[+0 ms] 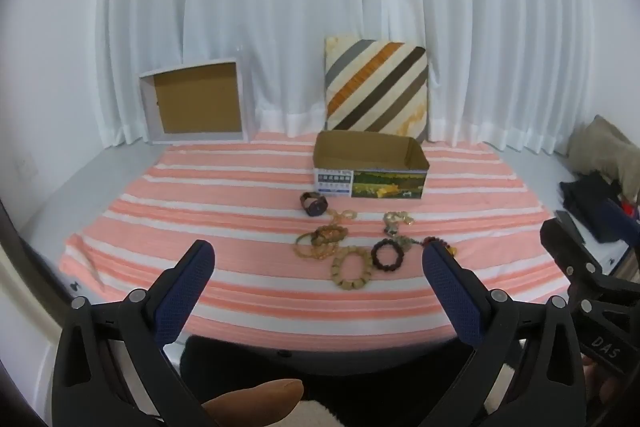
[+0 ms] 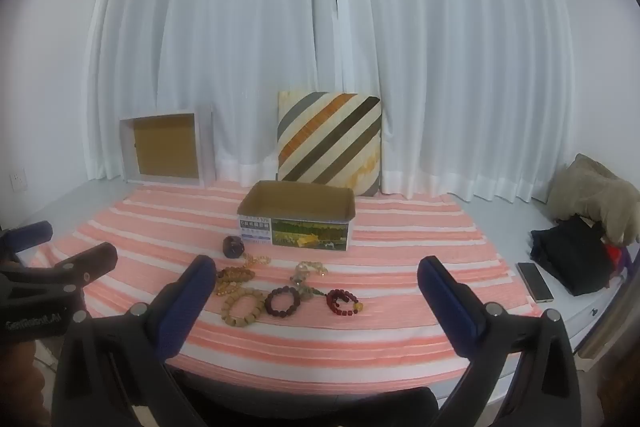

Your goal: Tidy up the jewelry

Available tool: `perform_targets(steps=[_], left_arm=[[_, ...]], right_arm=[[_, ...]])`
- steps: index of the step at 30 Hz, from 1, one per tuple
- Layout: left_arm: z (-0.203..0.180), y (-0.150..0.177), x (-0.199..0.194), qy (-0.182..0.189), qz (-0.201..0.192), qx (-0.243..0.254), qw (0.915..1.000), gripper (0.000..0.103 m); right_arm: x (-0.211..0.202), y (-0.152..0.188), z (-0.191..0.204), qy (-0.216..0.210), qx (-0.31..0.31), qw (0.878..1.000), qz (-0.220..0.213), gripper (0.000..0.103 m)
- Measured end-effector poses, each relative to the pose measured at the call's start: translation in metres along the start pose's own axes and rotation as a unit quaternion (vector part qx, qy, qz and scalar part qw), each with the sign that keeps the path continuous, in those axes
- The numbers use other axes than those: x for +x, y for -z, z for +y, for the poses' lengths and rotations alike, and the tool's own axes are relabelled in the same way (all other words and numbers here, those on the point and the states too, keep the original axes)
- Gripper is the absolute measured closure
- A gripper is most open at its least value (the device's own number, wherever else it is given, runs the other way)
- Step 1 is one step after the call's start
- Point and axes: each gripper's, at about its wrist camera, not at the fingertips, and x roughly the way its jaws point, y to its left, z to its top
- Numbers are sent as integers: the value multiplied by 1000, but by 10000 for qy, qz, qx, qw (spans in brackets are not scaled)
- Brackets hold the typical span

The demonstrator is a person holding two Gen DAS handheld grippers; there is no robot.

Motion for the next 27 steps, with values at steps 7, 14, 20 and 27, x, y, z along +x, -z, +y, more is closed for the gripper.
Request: perform_targets(steps=[7,14,20,27], left_arm=[[-1,-5,-7,11,-176,-54,9998,0],[1,-11,-15,59,-370,-82,9993,0],[0,-13,-12,37,-282,-66,9996,0],[1,-11,-12,46,-287,-69,9996,0]], right_arm=[[-7,-2,-2,30,18,10000,-77,0],[-12,-12,-4,36,30,9996,-290,1],[-13,-11,-5,32,31,9997,-256,0],[-12,-11,-3,47,5,9996,-261,1]])
